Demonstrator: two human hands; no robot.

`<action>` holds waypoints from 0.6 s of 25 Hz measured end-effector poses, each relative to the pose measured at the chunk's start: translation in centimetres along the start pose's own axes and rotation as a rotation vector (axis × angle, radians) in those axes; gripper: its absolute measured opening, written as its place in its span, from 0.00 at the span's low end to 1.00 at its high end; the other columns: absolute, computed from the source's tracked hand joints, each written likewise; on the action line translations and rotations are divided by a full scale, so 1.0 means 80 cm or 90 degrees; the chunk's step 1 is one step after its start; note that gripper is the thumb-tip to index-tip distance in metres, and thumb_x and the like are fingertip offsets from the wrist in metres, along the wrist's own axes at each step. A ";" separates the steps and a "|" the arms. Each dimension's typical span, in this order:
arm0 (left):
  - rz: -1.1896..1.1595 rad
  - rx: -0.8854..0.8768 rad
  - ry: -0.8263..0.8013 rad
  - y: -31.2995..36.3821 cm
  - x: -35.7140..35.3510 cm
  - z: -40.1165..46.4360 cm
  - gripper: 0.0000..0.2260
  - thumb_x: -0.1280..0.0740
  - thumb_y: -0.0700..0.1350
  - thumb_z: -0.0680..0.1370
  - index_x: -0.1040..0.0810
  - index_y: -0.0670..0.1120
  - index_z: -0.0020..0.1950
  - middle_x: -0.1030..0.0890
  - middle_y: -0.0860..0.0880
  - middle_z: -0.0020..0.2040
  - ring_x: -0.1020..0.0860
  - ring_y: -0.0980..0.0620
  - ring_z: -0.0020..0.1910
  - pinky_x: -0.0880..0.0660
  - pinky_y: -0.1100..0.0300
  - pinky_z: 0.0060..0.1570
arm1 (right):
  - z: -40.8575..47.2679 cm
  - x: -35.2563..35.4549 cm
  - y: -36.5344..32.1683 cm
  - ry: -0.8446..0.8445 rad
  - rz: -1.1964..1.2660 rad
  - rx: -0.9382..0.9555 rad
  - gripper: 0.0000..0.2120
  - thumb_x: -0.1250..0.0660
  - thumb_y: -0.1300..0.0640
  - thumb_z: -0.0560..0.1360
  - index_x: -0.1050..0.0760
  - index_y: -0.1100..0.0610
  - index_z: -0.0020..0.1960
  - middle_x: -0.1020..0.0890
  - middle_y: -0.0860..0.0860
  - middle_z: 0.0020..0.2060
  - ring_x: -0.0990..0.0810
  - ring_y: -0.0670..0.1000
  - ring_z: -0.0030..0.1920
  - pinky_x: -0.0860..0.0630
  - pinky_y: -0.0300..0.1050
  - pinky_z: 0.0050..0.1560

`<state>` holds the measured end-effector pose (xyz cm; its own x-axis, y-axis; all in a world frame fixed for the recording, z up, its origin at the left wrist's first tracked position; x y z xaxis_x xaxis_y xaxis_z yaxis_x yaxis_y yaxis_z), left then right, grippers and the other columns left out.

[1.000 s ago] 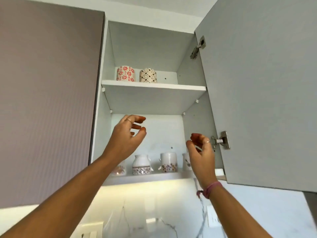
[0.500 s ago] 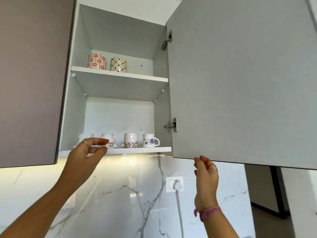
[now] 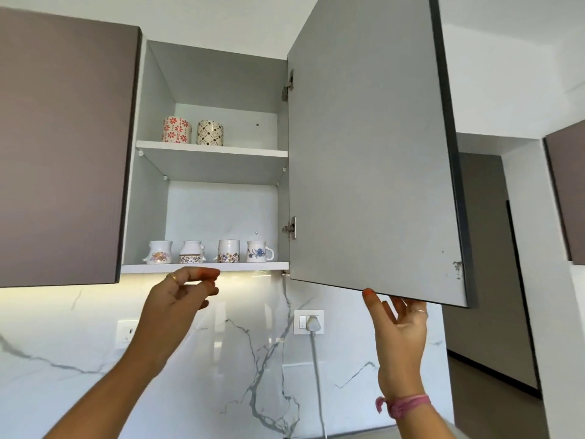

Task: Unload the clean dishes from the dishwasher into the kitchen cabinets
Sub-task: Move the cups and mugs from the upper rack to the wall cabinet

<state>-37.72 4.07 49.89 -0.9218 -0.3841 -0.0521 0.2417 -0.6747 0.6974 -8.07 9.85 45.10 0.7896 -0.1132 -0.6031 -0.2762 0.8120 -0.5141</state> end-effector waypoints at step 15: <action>-0.019 -0.063 -0.090 0.071 0.028 -0.061 0.18 0.30 0.59 0.65 0.19 0.55 0.52 0.16 0.53 0.46 0.19 0.52 0.49 0.24 0.47 0.57 | -0.117 -0.095 -0.016 -0.208 -0.159 0.036 0.22 0.37 0.71 0.74 0.25 0.52 0.63 0.20 0.44 0.55 0.21 0.37 0.52 0.25 0.29 0.51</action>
<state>-36.92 -3.70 50.28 -0.9610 -0.2745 0.0345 0.2354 -0.7460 0.6230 -18.84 4.27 44.61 0.9635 -0.1297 -0.2340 -0.0311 0.8143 -0.5796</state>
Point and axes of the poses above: each hand's wrist, its own z-axis towards the middle knuckle, its own x-axis out of the back of the hand, y = z × x, the point moved 3 cm from there along z, towards the middle knuckle
